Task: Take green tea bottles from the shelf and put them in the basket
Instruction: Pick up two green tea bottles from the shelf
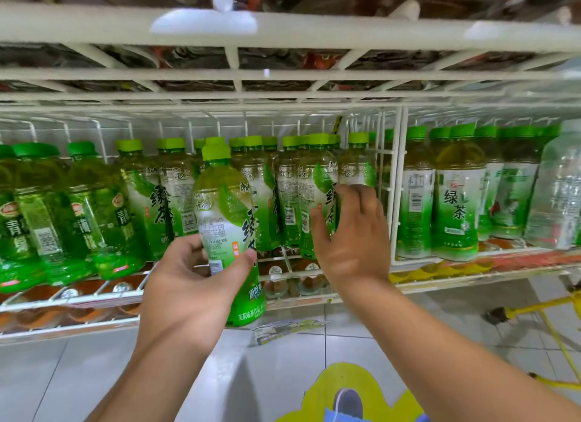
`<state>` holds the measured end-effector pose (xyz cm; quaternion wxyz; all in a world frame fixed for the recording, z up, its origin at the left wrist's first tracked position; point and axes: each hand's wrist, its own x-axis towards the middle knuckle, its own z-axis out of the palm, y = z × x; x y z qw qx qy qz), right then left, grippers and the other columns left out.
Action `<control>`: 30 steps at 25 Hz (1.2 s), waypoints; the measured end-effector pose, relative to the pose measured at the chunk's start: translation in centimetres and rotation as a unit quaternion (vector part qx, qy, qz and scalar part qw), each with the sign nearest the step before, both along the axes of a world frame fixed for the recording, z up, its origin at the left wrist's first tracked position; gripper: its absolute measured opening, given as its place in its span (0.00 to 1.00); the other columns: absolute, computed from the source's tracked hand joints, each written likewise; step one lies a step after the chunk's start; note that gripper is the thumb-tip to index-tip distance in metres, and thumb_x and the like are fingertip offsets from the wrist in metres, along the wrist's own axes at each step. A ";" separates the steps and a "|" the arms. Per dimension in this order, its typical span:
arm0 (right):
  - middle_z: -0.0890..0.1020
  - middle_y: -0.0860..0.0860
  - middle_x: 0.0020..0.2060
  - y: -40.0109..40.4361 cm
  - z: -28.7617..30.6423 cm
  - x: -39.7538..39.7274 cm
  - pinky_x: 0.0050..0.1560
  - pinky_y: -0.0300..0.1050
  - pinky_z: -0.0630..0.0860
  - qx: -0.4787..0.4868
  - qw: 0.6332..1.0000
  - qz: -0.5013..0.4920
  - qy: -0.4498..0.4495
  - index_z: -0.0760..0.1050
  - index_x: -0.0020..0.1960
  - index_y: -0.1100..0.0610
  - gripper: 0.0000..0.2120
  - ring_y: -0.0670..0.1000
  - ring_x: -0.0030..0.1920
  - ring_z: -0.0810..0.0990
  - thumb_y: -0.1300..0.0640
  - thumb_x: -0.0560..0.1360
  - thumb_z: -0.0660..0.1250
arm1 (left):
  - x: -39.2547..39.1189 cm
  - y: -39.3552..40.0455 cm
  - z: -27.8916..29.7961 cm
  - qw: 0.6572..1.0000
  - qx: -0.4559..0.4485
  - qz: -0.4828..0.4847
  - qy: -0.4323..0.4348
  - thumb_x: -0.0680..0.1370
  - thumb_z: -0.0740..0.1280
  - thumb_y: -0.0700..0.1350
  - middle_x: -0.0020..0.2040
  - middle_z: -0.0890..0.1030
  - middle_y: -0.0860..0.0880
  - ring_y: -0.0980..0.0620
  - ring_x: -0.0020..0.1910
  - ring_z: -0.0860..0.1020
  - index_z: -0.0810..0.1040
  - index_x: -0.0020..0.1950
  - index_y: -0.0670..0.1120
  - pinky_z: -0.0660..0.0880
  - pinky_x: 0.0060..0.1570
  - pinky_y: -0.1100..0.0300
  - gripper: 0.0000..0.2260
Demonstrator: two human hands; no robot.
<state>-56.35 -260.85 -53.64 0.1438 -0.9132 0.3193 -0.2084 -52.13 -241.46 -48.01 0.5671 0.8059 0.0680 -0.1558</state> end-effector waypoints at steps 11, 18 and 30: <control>0.47 0.49 0.83 -1.4 0.1 -4.7 0.80 0.55 0.50 -0.049 0.979 0.130 0.151 0.53 0.83 0.49 0.36 0.53 0.82 0.41 0.35 0.80 0.51 | 2.9 -7.1 -2.3 0.971 0.180 -0.054 -0.150 0.66 0.76 0.62 0.44 0.81 0.46 0.45 0.40 0.80 0.78 0.45 0.46 0.76 0.37 0.56 0.21; 0.50 0.49 0.83 -2.0 -0.4 -5.8 0.79 0.54 0.50 -0.049 0.979 0.138 0.139 0.53 0.83 0.50 0.37 0.53 0.83 0.45 0.37 0.79 0.56 | 4.7 -11.3 -5.1 0.945 0.288 -0.102 -0.112 0.73 0.72 0.62 0.68 0.70 0.40 0.42 0.67 0.71 0.66 0.71 0.36 0.72 0.62 0.53 0.38; 0.35 0.45 0.82 -2.1 0.7 -5.4 0.77 0.48 0.35 0.002 0.964 0.160 0.213 0.40 0.83 0.46 0.37 0.49 0.81 0.32 0.36 0.81 0.52 | 3.1 -6.7 -6.7 0.867 0.360 -0.196 -0.283 0.76 0.67 0.63 0.65 0.74 0.36 0.32 0.62 0.74 0.65 0.75 0.38 0.78 0.45 0.42 0.38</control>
